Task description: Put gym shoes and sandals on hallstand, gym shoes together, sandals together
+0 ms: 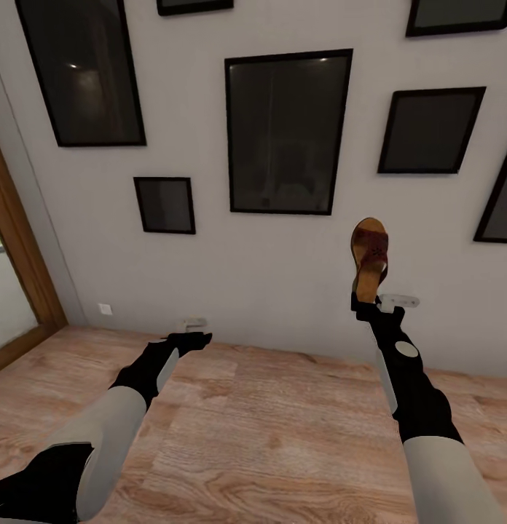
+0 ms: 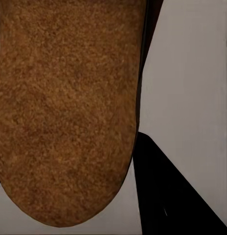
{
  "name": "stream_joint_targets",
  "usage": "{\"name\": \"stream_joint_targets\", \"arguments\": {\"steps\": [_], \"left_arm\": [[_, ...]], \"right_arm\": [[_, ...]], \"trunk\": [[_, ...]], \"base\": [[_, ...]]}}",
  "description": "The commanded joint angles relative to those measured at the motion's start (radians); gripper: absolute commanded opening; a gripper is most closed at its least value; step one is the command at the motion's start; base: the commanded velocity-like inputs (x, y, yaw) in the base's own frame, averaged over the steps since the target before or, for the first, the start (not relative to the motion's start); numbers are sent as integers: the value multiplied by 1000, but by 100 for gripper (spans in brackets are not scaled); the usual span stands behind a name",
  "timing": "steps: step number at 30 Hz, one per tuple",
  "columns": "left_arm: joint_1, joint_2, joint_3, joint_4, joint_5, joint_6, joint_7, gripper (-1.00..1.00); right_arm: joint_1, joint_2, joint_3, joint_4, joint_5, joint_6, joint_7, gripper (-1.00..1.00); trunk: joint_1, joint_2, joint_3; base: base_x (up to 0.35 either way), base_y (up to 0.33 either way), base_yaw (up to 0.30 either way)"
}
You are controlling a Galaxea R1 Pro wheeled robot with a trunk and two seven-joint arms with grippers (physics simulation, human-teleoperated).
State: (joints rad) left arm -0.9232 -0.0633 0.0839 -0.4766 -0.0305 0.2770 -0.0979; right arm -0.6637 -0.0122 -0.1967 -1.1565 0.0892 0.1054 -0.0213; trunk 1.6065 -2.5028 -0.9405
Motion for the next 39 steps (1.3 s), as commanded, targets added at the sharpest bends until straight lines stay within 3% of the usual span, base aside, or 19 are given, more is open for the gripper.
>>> {"name": "stream_joint_targets", "arguments": {"steps": [1,39], "left_arm": [[0,-1,8,-2,-3,7,-7,100],[0,-2,8,-2,-2,7,-8,100]], "right_arm": [[0,0,0,-2,6,7,-2,-100],[0,0,0,-2,6,7,-2,-100]], "trunk": [[0,0,-1],[0,0,-1]], "base": [[0,0,-267],[0,0,-267]]}}
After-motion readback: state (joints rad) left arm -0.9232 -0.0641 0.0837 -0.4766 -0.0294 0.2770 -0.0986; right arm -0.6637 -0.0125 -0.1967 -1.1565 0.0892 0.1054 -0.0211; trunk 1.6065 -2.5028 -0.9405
